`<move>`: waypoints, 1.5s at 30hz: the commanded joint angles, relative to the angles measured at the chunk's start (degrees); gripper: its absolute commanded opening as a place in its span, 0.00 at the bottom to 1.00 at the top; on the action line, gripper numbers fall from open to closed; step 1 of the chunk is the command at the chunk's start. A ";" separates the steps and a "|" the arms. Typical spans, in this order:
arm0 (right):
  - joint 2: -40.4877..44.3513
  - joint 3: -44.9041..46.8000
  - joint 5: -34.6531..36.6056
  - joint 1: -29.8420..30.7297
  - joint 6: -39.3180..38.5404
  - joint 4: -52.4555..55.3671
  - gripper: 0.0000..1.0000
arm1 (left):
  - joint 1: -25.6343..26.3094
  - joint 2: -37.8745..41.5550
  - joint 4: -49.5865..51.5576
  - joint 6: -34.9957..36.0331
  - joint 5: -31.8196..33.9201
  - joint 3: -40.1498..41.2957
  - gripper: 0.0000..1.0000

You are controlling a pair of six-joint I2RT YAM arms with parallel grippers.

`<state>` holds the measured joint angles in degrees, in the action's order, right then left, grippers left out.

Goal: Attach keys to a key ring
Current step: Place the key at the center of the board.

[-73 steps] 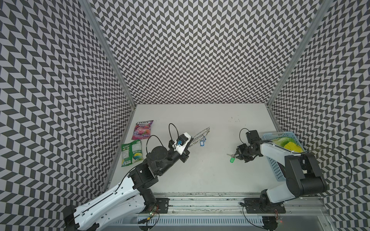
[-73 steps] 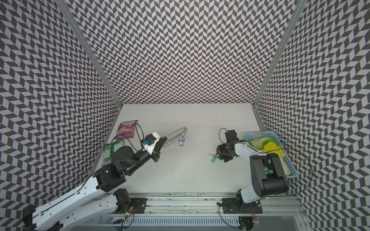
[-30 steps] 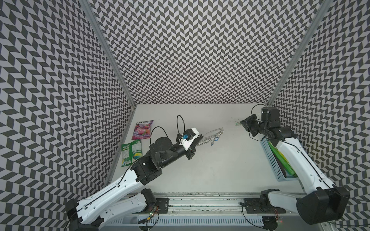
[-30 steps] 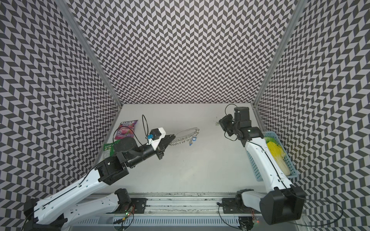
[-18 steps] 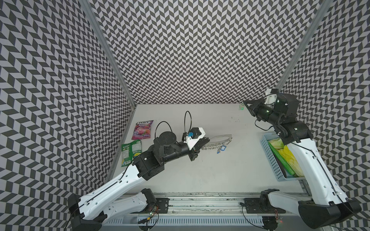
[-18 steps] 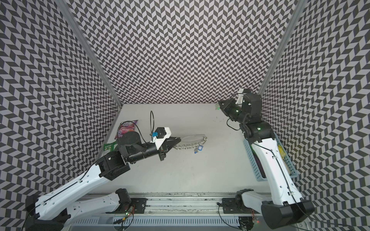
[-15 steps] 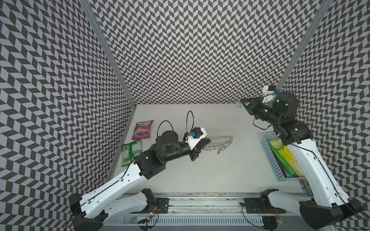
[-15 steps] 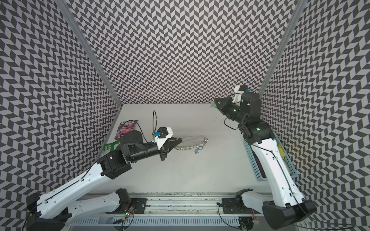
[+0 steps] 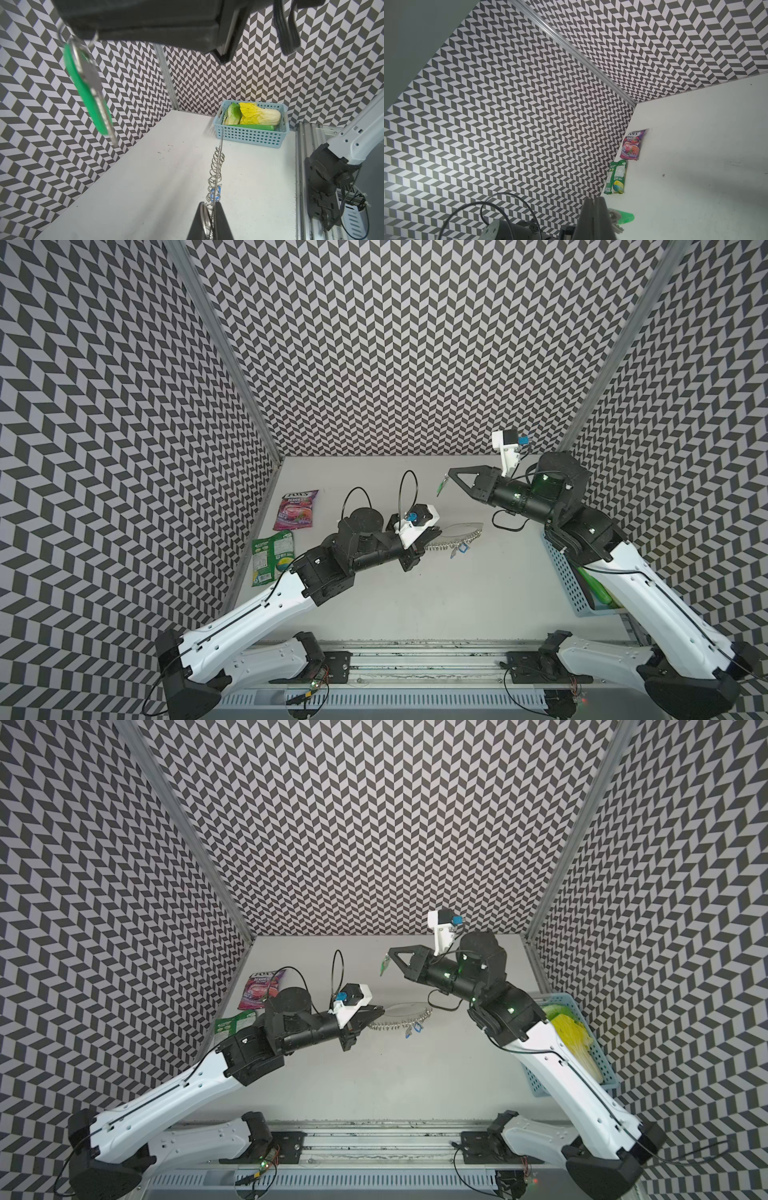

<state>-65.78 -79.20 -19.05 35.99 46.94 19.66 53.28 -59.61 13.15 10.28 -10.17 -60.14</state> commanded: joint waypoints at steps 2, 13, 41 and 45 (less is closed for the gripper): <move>3.16 3.88 0.27 1.67 -2.98 -8.15 0.00 | 0.46 1.52 -2.80 0.53 1.42 -1.97 0.00; 5.22 8.97 2.54 4.79 -7.41 -11.76 0.00 | 2.83 0.97 -3.15 -1.03 0.28 -2.58 0.00; 11.35 13.28 1.00 8.79 -20.72 -9.05 0.00 | 3.68 -1.39 -3.85 -4.13 -3.12 -6.03 0.00; 13.10 15.23 2.44 8.80 -20.86 -11.19 0.00 | 3.68 -1.62 -3.78 -4.01 -3.19 -5.89 0.00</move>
<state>-54.43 -64.88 -17.32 44.49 27.62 11.68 56.66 -61.19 11.62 6.50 -12.45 -63.59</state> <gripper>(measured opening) 0.044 0.099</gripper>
